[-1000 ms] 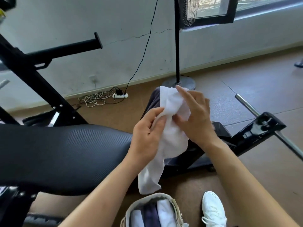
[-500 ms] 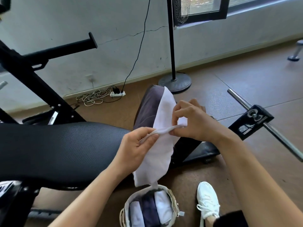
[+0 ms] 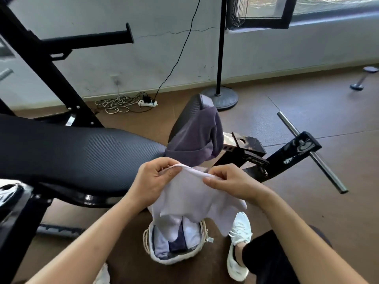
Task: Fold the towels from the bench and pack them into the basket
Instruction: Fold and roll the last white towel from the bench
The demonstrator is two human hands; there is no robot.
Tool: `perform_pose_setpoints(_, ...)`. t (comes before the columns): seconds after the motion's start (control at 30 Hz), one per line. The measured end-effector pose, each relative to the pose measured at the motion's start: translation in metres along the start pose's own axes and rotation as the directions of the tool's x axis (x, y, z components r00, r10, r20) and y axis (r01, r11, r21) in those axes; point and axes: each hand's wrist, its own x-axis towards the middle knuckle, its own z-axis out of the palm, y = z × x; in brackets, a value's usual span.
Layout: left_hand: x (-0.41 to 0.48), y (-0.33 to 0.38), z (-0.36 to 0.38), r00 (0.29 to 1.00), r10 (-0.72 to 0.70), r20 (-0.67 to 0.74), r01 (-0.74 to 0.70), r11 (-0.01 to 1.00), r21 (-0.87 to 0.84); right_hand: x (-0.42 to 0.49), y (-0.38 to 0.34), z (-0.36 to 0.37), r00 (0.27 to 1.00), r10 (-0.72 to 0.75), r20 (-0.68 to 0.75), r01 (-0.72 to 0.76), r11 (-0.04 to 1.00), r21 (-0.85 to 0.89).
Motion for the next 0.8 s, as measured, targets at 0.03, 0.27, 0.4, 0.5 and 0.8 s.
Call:
perform_pose_setpoints(0.03, -0.009, -0.002, -0.002, 1.000, -0.021, -0.003, 0.021, 1.000, 0.006, -0.005, 0.003, 0.008, 0.999, 0.034, -0.016, -0.034, 0.999, -0.013)
perform_pose_setpoints(0.27, -0.080, -0.041, -0.022, 0.981, -0.193, -0.029, 0.193, 0.981, -0.005, -0.037, 0.016, 0.044, 0.983, 0.179, 0.041, -0.173, 0.977, -0.123)
perform_pose_setpoints(0.4, -0.127, -0.072, -0.025, 0.954, -0.298, 0.007, 0.298, 0.954, -0.024, -0.051, 0.018, 0.070, 0.964, 0.230, 0.135, -0.202, 0.960, -0.196)
perform_pose_setpoints(0.5, -0.154, -0.093, -0.025, 0.929, -0.370, -0.003, 0.369, 0.929, -0.030, -0.059, 0.022, 0.089, 0.938, 0.296, 0.179, -0.259, 0.944, -0.205)
perform_pose_setpoints(0.8, -0.186, -0.105, -0.016, 0.854, -0.517, -0.055, 0.503, 0.849, -0.162, -0.066, 0.054, 0.136, 0.837, 0.513, 0.191, -0.495, 0.858, -0.136)
